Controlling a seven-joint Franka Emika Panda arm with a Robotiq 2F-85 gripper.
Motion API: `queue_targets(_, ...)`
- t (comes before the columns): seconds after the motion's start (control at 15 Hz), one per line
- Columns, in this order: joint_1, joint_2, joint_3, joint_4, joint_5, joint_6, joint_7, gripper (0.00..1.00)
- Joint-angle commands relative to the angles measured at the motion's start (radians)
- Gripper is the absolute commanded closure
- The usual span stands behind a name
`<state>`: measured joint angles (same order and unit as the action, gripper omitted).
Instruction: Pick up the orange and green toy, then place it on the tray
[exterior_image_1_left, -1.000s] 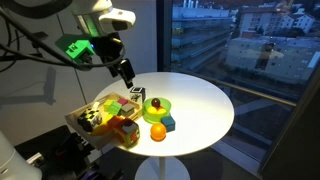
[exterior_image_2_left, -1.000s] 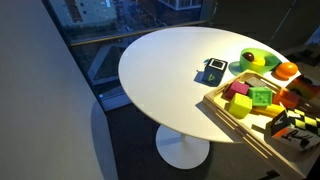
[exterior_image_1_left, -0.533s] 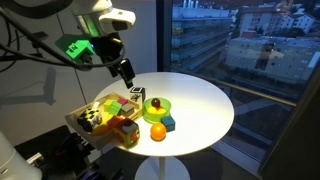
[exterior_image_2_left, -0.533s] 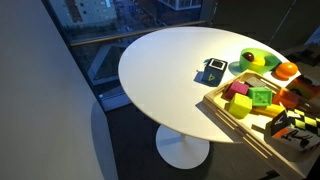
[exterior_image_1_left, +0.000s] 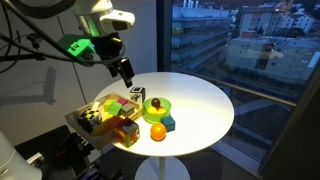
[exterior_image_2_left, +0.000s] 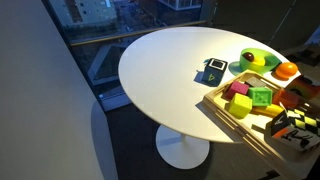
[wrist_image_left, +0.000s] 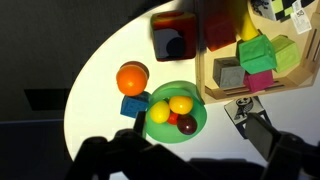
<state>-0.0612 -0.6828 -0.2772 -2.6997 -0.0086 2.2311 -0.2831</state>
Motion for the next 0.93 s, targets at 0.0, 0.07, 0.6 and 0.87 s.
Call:
queue_targets(0.0, -0.009, 0.049, 0.057, 0.031, 0.007, -0.001, 0.049, 0.0)
queue_targets(0.07, -0.009, 0.063, 0.074, 0.034, 0.003, 0.002, 0.066, 0.0)
queue_targets(0.6, -0.007, 0.209, 0.158, 0.045, -0.024, 0.017, 0.113, 0.0)
queue_targets(0.87, -0.023, 0.288, 0.17, 0.048, -0.056, 0.023, 0.13, 0.0)
